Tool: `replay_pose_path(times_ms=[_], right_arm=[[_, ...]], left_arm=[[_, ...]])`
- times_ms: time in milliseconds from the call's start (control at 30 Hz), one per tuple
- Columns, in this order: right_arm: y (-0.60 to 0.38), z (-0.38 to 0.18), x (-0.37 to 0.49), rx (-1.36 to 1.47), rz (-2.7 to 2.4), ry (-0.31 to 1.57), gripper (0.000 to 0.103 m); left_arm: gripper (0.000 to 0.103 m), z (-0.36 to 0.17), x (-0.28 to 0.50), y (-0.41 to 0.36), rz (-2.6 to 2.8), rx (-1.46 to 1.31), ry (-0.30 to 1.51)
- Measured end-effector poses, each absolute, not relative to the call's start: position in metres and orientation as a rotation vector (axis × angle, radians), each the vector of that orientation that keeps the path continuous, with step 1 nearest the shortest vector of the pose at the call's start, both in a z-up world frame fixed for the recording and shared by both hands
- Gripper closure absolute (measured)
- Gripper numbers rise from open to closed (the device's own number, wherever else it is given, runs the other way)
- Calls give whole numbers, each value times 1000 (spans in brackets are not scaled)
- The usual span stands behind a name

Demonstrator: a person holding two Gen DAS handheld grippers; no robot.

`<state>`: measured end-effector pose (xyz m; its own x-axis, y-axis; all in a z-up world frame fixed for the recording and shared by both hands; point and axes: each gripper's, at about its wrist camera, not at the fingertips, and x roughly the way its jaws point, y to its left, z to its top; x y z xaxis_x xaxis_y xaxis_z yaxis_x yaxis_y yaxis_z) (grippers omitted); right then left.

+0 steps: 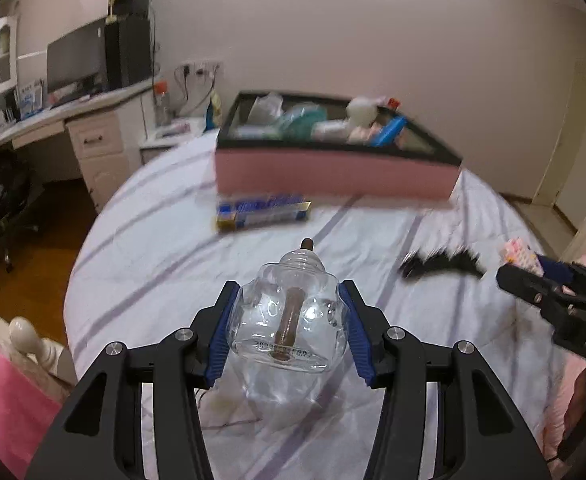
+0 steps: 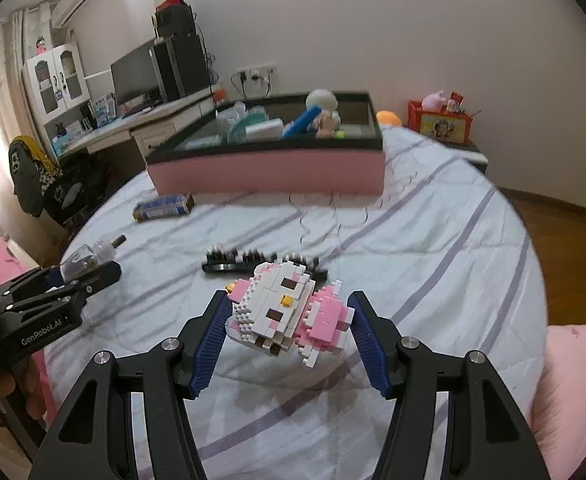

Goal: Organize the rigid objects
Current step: 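Lift the bottle and block figure and carry them over the pink box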

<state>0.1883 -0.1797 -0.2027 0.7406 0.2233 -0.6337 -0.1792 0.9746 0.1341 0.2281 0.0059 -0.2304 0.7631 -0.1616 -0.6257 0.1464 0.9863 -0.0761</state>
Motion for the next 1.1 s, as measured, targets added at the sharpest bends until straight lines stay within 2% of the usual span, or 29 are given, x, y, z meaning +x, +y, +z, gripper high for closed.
replay_pose_path(times_ms=[567,800,1100], right_arm=[[-172,-104,196,4,199,454,42],[-166,-92,216,-14,206,425,42],[-170,-101,267,-28,209,470,42]], left_arm=[[52,-115,235,-21,-190,50,383],[52,-104,257,-23,-167,82,354],[52,-113,315,-29,-171,119,412]])
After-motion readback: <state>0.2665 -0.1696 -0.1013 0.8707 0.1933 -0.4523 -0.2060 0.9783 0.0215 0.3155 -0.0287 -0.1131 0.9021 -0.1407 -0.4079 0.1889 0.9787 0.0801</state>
